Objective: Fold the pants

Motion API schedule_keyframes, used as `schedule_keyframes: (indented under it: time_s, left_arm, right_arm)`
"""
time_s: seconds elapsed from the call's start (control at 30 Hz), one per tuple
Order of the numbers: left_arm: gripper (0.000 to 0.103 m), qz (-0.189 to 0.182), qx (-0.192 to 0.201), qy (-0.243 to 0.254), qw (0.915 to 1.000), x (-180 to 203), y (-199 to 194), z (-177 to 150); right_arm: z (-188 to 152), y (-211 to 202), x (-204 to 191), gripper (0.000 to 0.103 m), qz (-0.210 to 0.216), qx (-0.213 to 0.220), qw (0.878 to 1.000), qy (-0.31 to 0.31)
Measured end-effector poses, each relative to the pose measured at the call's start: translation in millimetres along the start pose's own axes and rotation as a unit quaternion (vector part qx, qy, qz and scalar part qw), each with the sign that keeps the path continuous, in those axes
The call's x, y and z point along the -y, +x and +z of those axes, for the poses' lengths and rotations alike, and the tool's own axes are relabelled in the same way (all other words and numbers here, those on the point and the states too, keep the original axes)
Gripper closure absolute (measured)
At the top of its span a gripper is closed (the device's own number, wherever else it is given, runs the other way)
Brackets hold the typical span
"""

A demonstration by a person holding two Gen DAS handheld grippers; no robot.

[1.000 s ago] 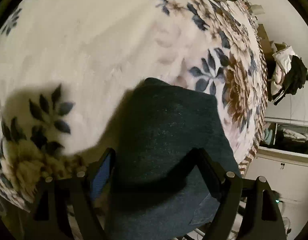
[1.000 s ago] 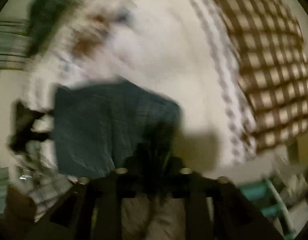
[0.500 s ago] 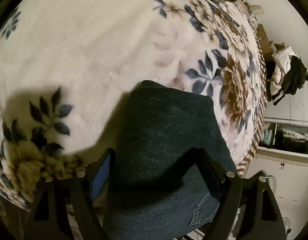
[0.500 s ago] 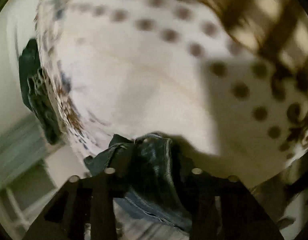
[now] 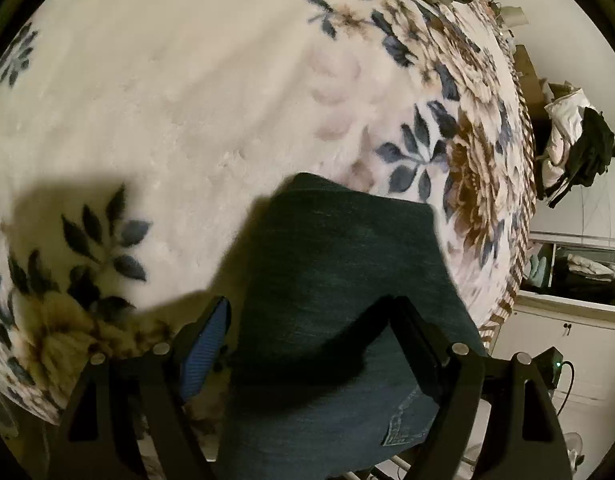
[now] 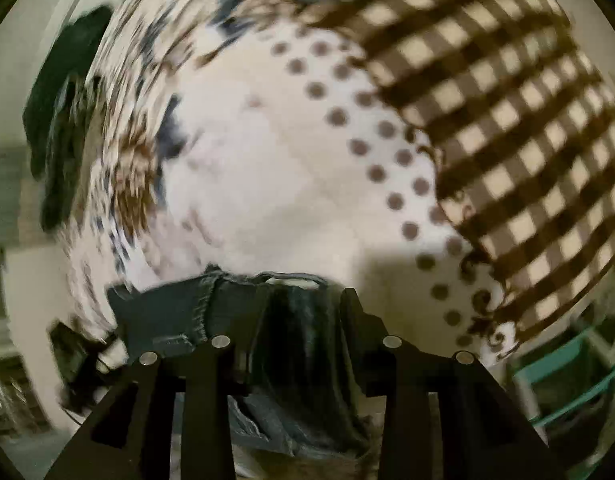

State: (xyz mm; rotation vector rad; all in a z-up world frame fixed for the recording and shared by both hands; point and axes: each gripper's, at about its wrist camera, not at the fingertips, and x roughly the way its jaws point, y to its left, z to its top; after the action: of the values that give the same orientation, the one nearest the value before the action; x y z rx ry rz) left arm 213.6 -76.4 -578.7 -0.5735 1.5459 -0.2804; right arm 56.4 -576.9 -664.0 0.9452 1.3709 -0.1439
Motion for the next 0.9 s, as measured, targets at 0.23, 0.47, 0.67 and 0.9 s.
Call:
schedule_keyframes:
  time_s: [0.23,0.47,0.67,0.9]
  left_arm:
    - [0.022,-0.003,-0.001,-0.003,1.0,2,5,2]
    - [0.022,0.013,-0.007,0.021,0.9997,8,9,2]
    - [0.022,-0.012,-0.003,0.003,0.9999,4,16,12]
    - [0.069,-0.035,0.044,-0.004,0.9984,-14,15,18]
  right_arm:
    - [-3,4,4,0.079,0.065,-0.033,0.997,0.036]
    - [-6,-20,-47,0.097,-0.011,0.085,0.994,-0.067]
    - [6,11,-22,0.092,-0.056,0.01,0.997,-0.058]
    - [-3,-5,-8,0.091,-0.06,0.022,0.997,-0.038]
